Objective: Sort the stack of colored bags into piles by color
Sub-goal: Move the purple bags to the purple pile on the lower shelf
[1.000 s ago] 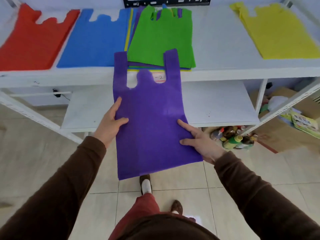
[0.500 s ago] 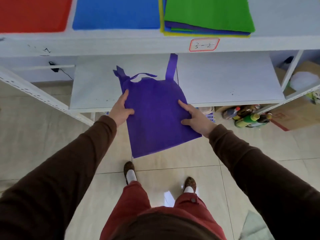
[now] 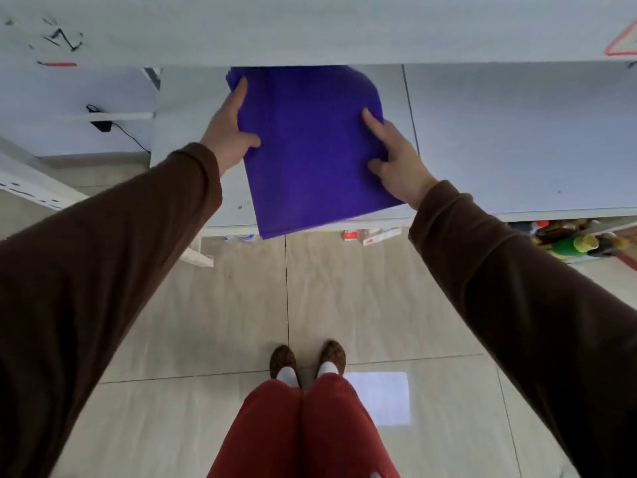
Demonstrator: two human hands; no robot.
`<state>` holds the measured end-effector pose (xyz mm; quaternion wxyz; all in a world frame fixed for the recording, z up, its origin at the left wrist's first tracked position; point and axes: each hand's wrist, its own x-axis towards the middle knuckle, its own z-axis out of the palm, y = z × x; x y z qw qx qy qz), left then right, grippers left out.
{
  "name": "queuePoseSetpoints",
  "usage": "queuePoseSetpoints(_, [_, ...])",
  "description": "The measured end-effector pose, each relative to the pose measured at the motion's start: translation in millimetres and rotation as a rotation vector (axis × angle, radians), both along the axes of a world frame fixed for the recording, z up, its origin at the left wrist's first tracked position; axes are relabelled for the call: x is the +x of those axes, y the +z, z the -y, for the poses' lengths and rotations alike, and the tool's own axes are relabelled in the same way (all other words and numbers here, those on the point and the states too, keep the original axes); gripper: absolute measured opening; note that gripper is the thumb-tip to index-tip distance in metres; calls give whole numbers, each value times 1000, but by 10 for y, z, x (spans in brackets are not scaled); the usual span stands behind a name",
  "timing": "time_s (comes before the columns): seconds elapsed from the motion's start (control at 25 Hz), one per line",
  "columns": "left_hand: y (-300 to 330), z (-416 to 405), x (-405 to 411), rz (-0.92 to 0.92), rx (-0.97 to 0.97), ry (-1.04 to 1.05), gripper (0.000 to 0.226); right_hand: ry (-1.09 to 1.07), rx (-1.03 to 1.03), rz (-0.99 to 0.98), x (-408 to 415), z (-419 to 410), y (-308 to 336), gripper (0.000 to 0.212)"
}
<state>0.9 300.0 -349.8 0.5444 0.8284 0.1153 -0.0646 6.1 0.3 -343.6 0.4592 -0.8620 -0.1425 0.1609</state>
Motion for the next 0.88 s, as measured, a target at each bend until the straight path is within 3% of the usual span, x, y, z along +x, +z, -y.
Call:
queuePoseSetpoints(0.16, [-265,-219,502,91,-38,41,92,-41,161,91,433,-182,-398,75])
queuePoseSetpoints(0.32, [-1146,-333,724,-50,-7,99,83,-200,214,-180,654,-444,-1264,70])
queuePoseSetpoints(0.48, [-1828,-341,802,-169,142,130,70,-255,89,-365,762,-613,-1923,68])
queuePoseSetpoints(0.76, [-1935,-527,996,-121,333,147,67,-272,-12,-193,878,-744,-2129,56])
queuePoseSetpoints(0.88, [-1896,-501,945,-156,541,110,60,-275,-150,-100,850,-699,-2074,53])
